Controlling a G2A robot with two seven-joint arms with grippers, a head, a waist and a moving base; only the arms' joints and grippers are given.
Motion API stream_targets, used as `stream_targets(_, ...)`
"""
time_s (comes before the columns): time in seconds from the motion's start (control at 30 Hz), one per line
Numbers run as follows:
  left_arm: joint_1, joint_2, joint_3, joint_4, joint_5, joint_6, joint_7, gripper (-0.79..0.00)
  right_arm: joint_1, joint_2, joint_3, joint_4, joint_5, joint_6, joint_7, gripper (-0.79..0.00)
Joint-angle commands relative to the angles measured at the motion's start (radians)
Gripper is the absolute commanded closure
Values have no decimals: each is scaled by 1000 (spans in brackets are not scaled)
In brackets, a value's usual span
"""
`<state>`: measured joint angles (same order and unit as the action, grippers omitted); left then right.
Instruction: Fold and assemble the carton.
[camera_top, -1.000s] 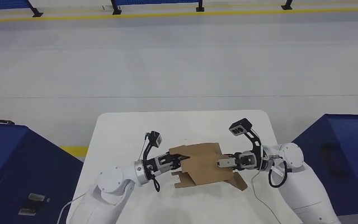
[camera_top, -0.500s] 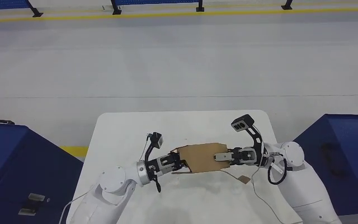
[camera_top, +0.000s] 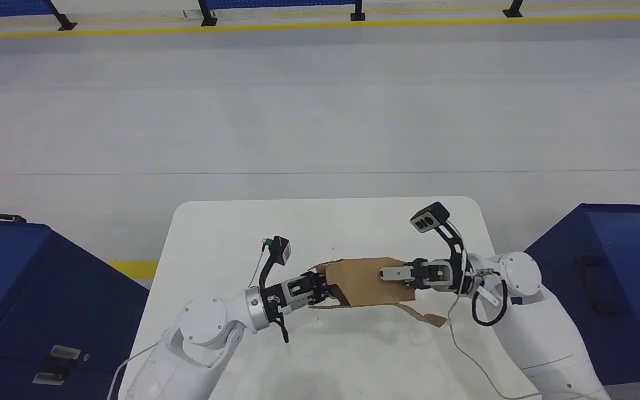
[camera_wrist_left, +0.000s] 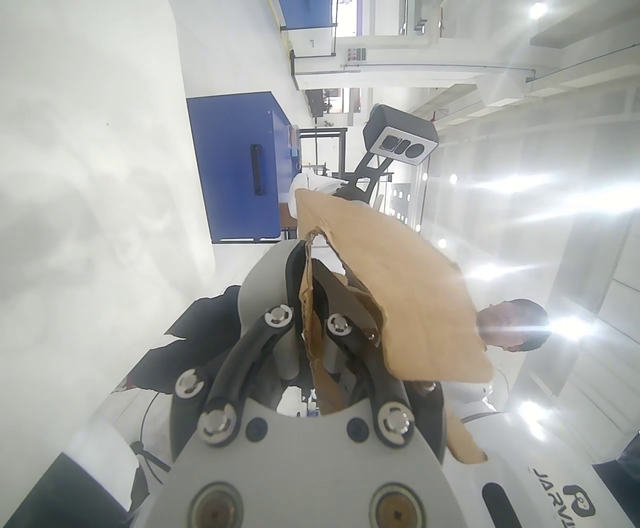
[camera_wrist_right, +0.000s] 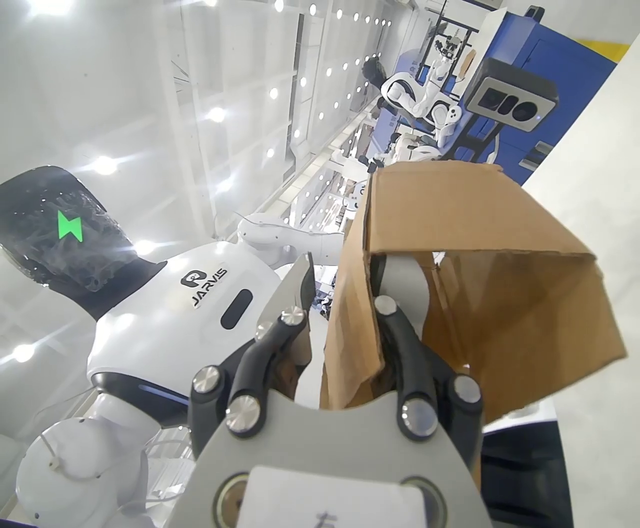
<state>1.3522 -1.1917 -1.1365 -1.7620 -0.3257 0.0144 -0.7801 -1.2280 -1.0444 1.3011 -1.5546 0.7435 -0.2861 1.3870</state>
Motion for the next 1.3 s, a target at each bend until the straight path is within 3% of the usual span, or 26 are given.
stream_targets(0.0, 1, 0, 3, 0, 3, 1, 3, 0, -2, 0, -2, -4, -6, -2, -2, -154)
stream_targets(0.1, 1, 1, 5, -1, 4, 1, 5, 0, -4, 0, -3, -7, -11, -2, -6, -126)
stream_targets(0.17, 1, 1, 6, -1, 3, 2, 6, 0, -6, 0, -4, -8, -9, -2, -6, -9)
stream_targets(0.23, 1, 2, 6, -2, 3, 3, 8, 0, -6, 0, -4, -7, -10, -1, -6, 0)
stream_targets(0.27, 2, 2, 6, -2, 2, 2, 9, -40, -6, 0, -4, -6, -10, -1, -8, 0)
stream_targets(0.33, 4, 3, 4, -2, -2, -1, 9, -308, -8, 0, -2, -2, 5, 2, -12, 0)
stream_targets(0.37, 5, 3, 4, -3, -3, -1, 10, -622, -8, 0, 1, 2, 14, 3, -18, 0)
stream_targets(0.4, 6, 4, 4, -3, -3, 1, 11, -785, -7, 0, 5, 7, 23, 5, -25, 0)
stream_targets(0.67, 18, 9, -29, -7, -24, -25, 30, -785, 15, -3, 17, 58, 75, 90, -110, 0)
stream_targets(1.27, 23, 11, -48, -6, -28, -42, 36, -785, 11, -4, 19, 41, 83, 98, -142, 0)
